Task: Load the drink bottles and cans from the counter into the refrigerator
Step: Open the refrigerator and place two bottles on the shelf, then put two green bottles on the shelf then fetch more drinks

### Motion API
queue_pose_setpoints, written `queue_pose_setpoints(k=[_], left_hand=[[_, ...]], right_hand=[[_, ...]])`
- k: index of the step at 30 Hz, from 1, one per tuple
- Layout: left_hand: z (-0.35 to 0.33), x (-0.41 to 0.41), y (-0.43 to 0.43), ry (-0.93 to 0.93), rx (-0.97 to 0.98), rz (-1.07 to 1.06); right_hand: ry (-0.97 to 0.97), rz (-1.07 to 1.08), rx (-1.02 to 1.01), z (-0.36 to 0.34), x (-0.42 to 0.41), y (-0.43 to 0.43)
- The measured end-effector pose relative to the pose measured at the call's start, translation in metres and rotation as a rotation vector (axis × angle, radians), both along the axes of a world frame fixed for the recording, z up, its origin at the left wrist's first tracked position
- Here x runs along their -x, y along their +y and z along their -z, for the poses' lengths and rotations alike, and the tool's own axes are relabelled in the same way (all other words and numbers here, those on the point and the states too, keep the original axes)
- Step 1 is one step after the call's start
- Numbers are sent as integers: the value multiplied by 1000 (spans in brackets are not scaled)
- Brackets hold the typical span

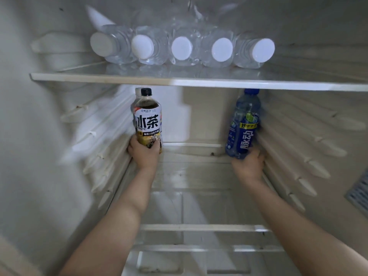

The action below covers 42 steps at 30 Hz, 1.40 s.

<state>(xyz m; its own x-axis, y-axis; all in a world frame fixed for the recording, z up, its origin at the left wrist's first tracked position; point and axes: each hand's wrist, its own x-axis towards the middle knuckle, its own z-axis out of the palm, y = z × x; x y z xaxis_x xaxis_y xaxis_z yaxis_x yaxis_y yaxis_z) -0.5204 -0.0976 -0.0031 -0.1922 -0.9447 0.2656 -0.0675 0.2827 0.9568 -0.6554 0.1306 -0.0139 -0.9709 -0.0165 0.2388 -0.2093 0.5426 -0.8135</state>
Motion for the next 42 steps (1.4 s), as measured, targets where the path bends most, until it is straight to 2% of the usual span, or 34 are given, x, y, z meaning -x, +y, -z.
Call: queue_pose_setpoints(k=[5,7,11,14,16,19,23,26,28,31,35,38,42], left_hand=[[-13,-24,51,192,87,183],[-8,-35,76,196,118,277],[4,-64,133,127,393,431],[18,-93,187,107,666,603],[37,-111,224,76,822,754],[75,-139,278,-9,819,1013],[139,-180,349,-334,726,1380],[189,-224,400,-831,656,1713],[222,-262,430,-1156,660,1884],[261,-328,466,-1507,723,2040],[296,-406,495,-1754,712,2097],[307,-453,519,-1907,707,2061],[317,-498,573,-1888,805,2086]], right_hand=[[28,-207,-25,-1,-46,42],[85,-239,-7,0,-77,64],[244,-241,-13,11,-148,121],[351,-293,-148,27,-202,166],[340,-279,-236,45,-234,197],[161,-164,-301,84,-288,250],[-219,-14,-421,148,-382,330],[-608,111,-472,198,-480,388],[-872,259,-411,225,-557,418],[-1110,548,-165,257,-678,443],[-1317,825,146,284,-825,444],[-1371,990,369,298,-911,435],[-1415,1204,601,310,-986,423]])
